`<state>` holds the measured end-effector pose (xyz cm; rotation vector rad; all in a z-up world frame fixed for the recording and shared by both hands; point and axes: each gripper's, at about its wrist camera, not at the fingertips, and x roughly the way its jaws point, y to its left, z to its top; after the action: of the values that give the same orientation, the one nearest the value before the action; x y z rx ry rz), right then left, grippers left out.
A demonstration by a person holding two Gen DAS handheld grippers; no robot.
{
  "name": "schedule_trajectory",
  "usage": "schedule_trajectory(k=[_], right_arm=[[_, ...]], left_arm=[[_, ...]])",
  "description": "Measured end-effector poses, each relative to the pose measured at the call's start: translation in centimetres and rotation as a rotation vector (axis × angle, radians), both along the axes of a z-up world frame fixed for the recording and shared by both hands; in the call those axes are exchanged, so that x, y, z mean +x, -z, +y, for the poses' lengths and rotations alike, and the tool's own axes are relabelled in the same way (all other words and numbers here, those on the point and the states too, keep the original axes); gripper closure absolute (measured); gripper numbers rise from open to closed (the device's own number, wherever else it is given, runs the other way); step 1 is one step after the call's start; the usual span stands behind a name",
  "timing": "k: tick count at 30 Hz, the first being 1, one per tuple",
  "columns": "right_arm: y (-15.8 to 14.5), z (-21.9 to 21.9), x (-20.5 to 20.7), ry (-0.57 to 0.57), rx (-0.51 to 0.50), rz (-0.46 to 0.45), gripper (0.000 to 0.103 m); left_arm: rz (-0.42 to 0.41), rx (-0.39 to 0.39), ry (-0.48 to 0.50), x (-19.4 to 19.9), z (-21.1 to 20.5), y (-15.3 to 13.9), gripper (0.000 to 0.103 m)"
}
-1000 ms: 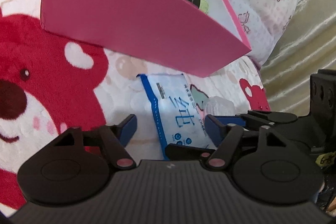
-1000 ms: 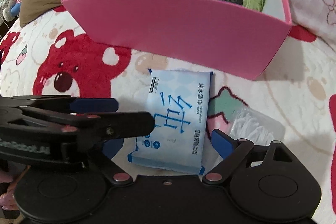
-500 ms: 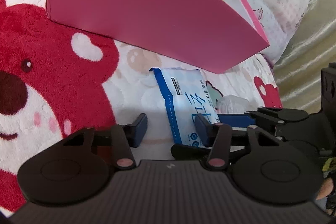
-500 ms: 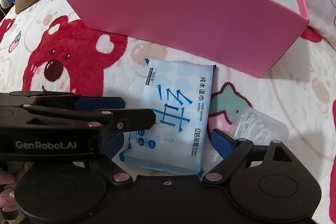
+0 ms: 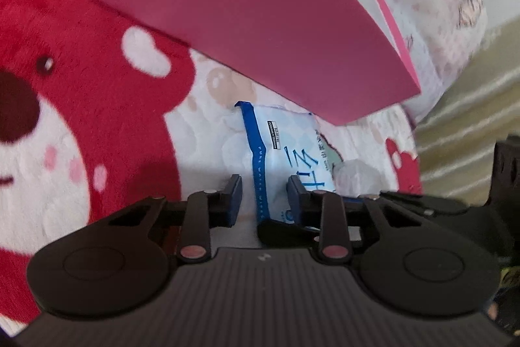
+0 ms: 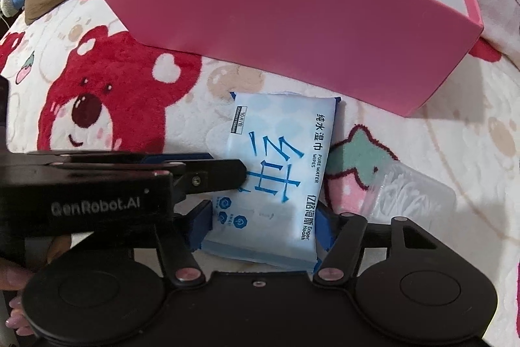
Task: Organize objects
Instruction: 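Close the left gripper on the blue-and-white wet-wipes pack, then lift the wet-wipes pack with the left gripper and carry it toward the pink box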
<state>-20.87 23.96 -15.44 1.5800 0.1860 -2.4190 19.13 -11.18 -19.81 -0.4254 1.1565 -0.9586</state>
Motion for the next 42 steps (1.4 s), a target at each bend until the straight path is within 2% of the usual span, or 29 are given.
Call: schedule_trajectory(k=[4, 9, 14, 16, 18, 21, 24, 30, 34, 38, 42], right_arm=[[-0.4, -0.2, 0.0, -0.007, -0.035, 0.006, 0.04], [-0.7, -1.3, 0.4, -0.053, -0.05, 0.008, 0.041], [-0.7, -2.2, 1.0, -0.07, -0.096, -0.037, 0.041], [-0.3, -3.3, 1.5, -0.089, -0.063, -0.042, 0.041], [-0.3, -4.2, 1.8, -0.115, -0.036, -0.032, 0.039], [-0.1, -4.2, 1.6, -0.083, -0.039, -0.053, 0.036], [0.0, -3.8, 1.6, -0.059, -0.019, -0.054, 0.024], [1.0, -3.6, 1.3, -0.046, -0.038, -0.103, 0.015], [1.5, -4.2, 1.5, -0.091, -0.004, -0.071, 0.017], [1.2, -5.3, 2.0, -0.162, 0.064, -0.007, 0.029], [0.8, -5.5, 2.2, -0.183, 0.079, 0.013, 0.032]], left_arm=[[-0.007, 0.003, -0.005, -0.2, 0.5, -0.3, 0.081], [-0.039, 0.054, -0.01, -0.7, 1.5, -1.4, 0.081], [-0.019, 0.2, 0.044, -1.1, 2.1, -2.8, 0.081], [-0.01, 0.214, 0.043, -1.0, 2.6, -2.8, 0.081], [0.008, 0.213, 0.036, -0.9, 3.0, -2.7, 0.081], [0.024, 0.209, 0.031, -0.7, 3.1, -2.3, 0.081], [-0.005, 0.217, 0.027, -0.8, 2.8, -2.1, 0.081], [-0.009, 0.204, 0.022, -0.6, 2.6, -2.0, 0.08], [0.018, 0.176, 0.009, -0.5, 2.7, -1.6, 0.08], [0.0, 0.175, 0.013, -0.7, 2.7, -1.9, 0.081], [0.002, 0.168, 0.021, -1.0, 2.7, -2.3, 0.081]])
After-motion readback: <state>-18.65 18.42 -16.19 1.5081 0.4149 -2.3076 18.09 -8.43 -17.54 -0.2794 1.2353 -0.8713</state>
